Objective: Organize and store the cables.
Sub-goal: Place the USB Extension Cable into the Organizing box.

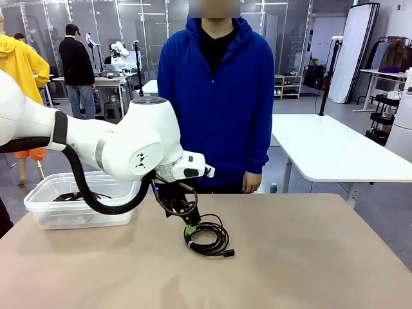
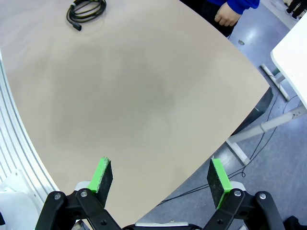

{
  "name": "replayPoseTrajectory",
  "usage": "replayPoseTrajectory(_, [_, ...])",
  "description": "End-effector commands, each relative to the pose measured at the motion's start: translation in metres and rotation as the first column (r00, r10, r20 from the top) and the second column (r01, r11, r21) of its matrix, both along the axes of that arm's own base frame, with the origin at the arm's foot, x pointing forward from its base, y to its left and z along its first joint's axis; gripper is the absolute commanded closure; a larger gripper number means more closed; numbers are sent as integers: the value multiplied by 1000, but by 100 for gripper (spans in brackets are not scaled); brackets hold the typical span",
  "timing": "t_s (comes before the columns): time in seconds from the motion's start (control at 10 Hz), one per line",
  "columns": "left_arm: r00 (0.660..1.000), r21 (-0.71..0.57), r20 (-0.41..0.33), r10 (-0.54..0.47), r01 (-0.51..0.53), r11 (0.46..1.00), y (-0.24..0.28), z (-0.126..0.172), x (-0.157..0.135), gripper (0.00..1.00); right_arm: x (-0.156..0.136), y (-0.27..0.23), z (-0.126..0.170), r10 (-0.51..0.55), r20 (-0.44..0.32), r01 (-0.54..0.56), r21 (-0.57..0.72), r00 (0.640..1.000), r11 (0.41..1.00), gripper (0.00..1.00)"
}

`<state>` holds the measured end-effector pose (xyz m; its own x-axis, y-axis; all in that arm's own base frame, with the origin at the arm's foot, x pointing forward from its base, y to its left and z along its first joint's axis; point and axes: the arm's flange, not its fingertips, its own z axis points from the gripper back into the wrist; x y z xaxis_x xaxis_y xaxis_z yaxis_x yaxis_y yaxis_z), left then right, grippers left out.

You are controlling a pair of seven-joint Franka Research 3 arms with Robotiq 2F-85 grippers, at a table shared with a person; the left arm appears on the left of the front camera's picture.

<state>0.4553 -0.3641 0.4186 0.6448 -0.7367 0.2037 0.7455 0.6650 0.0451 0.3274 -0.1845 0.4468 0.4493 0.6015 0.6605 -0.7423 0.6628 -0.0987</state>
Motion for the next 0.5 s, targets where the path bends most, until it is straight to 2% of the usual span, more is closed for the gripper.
replayPoseTrajectory(0.0, [999,11,22,27,-27,1000,-9,-6,15,0,0,1,2,-16,-11,17,13,1000,1000,0])
replayPoseTrajectory(0.4, [999,23,26,23,-24,999,-6,-19,33,0,0,1,2,-16,-11,17,13,1000,1000,0])
